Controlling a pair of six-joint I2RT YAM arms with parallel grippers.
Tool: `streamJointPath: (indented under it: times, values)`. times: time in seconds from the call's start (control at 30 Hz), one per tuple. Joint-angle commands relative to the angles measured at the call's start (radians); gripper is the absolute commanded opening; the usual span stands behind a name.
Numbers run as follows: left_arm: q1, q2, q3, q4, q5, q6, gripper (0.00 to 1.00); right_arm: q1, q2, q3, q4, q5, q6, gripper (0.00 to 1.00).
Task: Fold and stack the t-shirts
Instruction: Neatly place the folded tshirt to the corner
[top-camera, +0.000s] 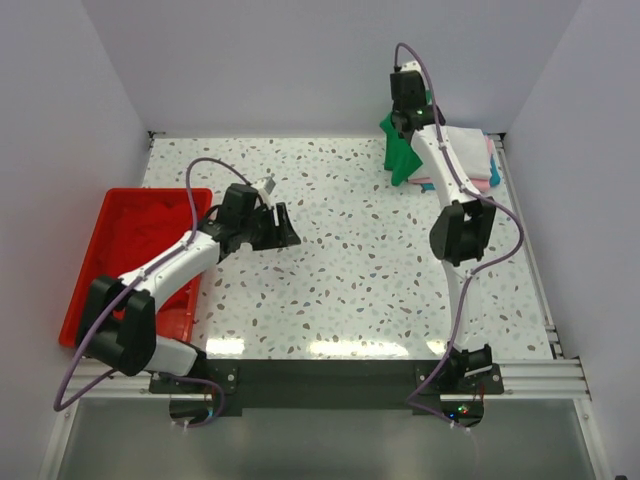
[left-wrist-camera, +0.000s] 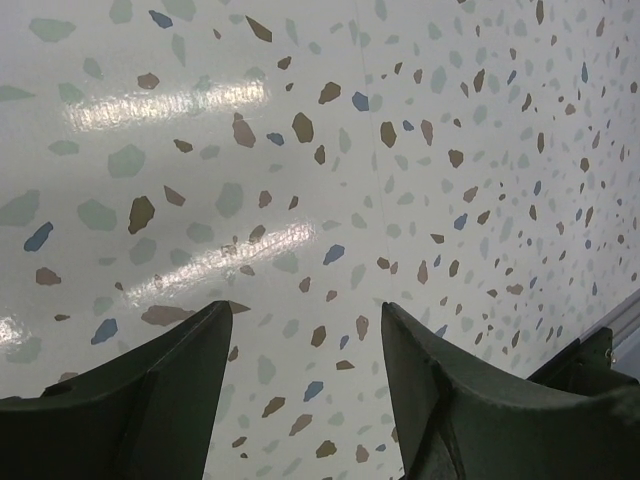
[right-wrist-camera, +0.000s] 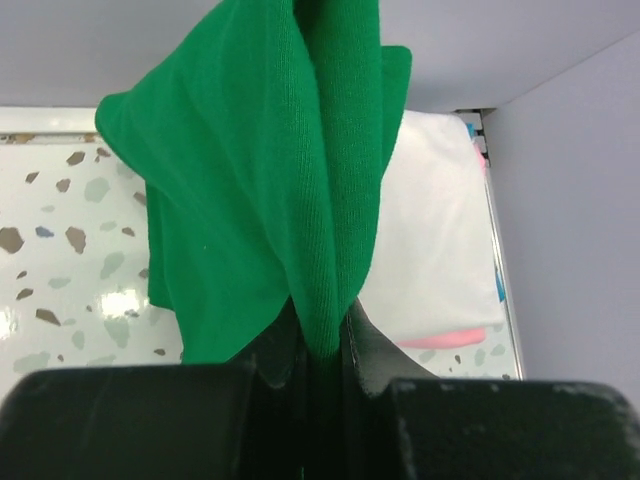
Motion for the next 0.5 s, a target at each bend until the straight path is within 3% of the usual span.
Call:
streamJointPath:
  times: [0.0,0.33,0.37,0.4,0.43,0.47]
  values:
    - [0.01,0.017,0.046,0.013,0.045,0.029,0.66,-0.049,-0.048,0.051,0.062,0.01,-0.022,0.0]
    - [0.01,0.074,0.061,0.029,0.084,0.034,0.65,-0.227,-0.013,-0.027,0.051,-0.108,0.087,0.0]
    - [0.01,0.078,0.061,0.035,0.088,0.032,0.65,-0.245,0.004,-0.035,0.039,-0.125,0.129,0.03]
    - [0.01,0.083,0.064,0.035,0.091,0.034,0.65,-0.259,0.012,-0.035,0.025,-0.154,0.154,0.14]
    - [0.01,0.084,0.064,0.033,0.093,0.035,0.66,-0.291,0.018,-0.035,0.015,-0.167,0.195,0.46]
    - [0.01,0.086,0.066,0.035,0.093,0.037,0.66,-0.296,0.019,-0.037,0.004,-0.17,0.211,0.67]
